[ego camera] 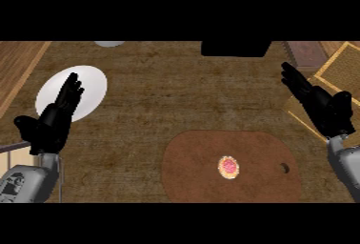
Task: Pick the cupcake from the cutting board and place it in the basket
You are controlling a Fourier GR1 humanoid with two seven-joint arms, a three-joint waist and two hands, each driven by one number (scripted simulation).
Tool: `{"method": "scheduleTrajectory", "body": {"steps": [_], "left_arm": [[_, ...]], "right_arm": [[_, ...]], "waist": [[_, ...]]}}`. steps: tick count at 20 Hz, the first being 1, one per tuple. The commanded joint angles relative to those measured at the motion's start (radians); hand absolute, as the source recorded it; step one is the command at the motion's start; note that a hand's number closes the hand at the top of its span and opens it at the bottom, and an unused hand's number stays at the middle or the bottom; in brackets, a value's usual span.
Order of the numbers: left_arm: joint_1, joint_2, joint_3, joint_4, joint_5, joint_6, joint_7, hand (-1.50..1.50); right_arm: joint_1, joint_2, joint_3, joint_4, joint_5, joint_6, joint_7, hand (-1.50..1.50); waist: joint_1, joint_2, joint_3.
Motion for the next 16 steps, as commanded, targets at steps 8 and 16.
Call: {"method": "scheduleTrajectory", "body": {"steps": [8,16], "left_arm": [[0.020,-0.022,-0.022,-0.076,-0.057,-0.178,-0.051,0.00],[0.029,-0.015,-0.044,-0.120,-0.063,-0.203,-0.001,0.00]], "right_arm": [[0.120,0.204,0.137,-0.261,0.111,-0.075,-0.304,1.50],[0.188,0.426,0.425,-0.214,0.664,-0.569,-0.047,-1.50]], "waist": [[-0.033,0.032,0.014],[-0.029,0.030,0.008]]}}
